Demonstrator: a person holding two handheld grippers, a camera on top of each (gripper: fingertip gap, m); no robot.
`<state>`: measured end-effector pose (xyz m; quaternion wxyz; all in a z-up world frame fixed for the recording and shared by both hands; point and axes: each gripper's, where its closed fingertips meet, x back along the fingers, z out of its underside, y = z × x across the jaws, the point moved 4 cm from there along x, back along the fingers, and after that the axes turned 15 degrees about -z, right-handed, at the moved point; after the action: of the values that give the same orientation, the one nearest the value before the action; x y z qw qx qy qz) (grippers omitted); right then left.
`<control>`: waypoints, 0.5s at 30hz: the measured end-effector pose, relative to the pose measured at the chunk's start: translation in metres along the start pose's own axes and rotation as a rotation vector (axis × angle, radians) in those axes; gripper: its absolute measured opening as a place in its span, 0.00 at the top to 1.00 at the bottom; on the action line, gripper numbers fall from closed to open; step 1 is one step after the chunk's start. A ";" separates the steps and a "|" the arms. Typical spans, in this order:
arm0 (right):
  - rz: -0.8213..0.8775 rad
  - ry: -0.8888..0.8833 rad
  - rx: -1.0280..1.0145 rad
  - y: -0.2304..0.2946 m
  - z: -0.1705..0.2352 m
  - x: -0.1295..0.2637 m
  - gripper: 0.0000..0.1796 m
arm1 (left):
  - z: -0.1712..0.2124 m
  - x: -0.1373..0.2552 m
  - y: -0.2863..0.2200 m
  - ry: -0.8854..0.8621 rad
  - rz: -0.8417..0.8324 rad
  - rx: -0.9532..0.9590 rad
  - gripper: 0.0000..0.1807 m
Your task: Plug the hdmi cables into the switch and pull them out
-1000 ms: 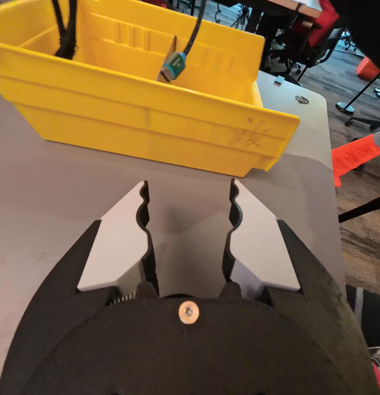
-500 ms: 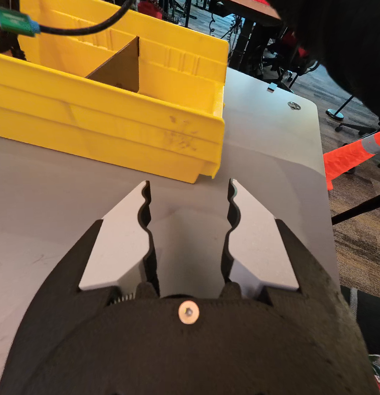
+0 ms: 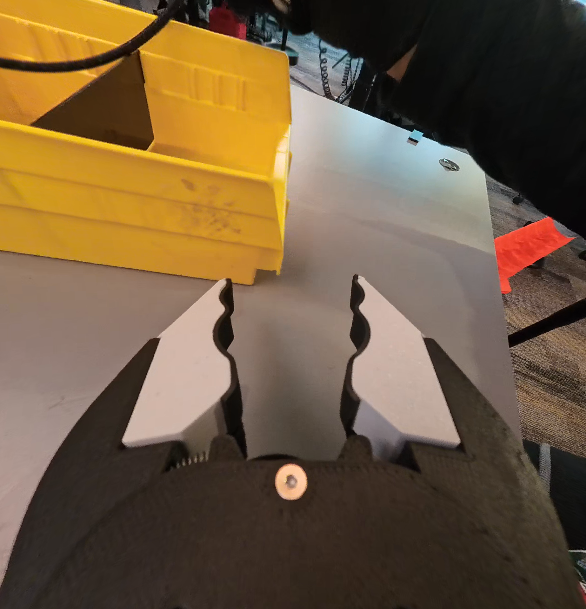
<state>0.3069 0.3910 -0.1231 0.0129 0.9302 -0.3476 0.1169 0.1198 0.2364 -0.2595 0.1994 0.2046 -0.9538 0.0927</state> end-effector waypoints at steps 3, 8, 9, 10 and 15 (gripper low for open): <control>-0.084 0.060 -0.094 0.005 0.025 -0.009 0.81 | 0.000 0.000 0.000 0.001 -0.001 -0.001 0.62; -0.042 0.248 -0.041 0.009 0.040 -0.020 0.74 | 0.000 0.000 0.000 0.002 -0.002 -0.002 0.62; -0.037 0.294 -0.033 0.009 0.044 -0.023 0.75 | 0.000 0.000 0.000 0.003 -0.003 -0.003 0.62; -0.036 0.326 -0.029 0.009 0.045 -0.026 0.76 | 0.000 0.000 0.000 0.003 -0.003 -0.003 0.62; -0.007 0.437 -0.048 0.007 0.056 -0.039 0.73 | 0.000 0.000 0.000 0.002 -0.004 -0.005 0.62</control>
<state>0.2854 0.4052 -0.1873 0.1104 0.8835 -0.3360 0.3073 0.1198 0.2363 -0.2598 0.2009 0.2060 -0.9534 0.0901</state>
